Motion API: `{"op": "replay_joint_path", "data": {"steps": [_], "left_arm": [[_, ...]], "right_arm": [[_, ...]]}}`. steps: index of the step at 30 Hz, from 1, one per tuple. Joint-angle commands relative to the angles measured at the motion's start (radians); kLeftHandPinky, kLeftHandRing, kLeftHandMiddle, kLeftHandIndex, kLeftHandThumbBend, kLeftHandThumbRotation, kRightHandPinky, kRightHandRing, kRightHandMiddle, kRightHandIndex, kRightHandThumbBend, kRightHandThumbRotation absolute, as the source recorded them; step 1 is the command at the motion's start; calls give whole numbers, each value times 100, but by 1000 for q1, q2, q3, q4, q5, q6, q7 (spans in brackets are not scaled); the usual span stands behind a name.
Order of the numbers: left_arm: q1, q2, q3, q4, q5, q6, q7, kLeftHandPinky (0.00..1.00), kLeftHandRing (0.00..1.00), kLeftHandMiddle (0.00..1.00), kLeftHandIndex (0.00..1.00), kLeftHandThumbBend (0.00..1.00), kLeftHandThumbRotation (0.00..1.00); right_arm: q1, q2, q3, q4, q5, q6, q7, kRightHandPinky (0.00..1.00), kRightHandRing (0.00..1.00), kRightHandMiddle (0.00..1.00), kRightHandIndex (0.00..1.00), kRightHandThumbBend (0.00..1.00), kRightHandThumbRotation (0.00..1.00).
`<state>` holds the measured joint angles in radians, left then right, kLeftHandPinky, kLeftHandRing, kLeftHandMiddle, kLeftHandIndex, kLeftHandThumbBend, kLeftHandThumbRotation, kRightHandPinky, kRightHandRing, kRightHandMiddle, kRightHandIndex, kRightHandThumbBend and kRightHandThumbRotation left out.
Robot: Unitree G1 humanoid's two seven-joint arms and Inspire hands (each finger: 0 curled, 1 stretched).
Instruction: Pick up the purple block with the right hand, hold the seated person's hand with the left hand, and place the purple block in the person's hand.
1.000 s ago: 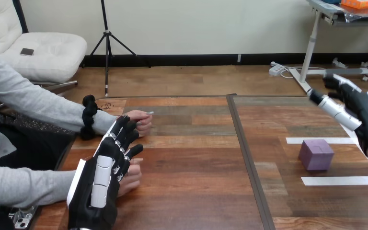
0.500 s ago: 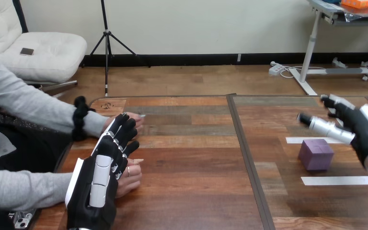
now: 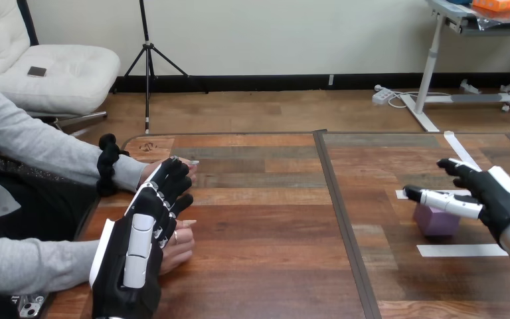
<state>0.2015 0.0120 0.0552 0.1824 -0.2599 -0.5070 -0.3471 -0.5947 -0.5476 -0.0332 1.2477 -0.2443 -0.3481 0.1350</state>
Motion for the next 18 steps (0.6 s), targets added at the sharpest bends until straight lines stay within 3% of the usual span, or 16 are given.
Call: {"op": "replay_joint_path", "data": {"steps": [1, 6, 18], "left_arm": [[-17, 8, 3, -32, -12, -4, -11, 88, 91, 89, 87, 69, 92], [-14, 12, 6, -35, -26, -3, -22, 89, 92, 90, 87, 69, 91], [-16, 22, 10, -30, -44, -13, -54, 89, 93, 91, 88, 67, 89]], "right_arm": [[-58, -13, 23, -9, -14, 6, -20, 89, 98, 97, 92, 100, 48], [-51, -8, 54, -15, -43, 18, -30, 89, 97, 97, 93, 100, 48], [-37, 8, 67, -12, -40, 43, -17, 87, 97, 97, 91, 100, 39]]}}
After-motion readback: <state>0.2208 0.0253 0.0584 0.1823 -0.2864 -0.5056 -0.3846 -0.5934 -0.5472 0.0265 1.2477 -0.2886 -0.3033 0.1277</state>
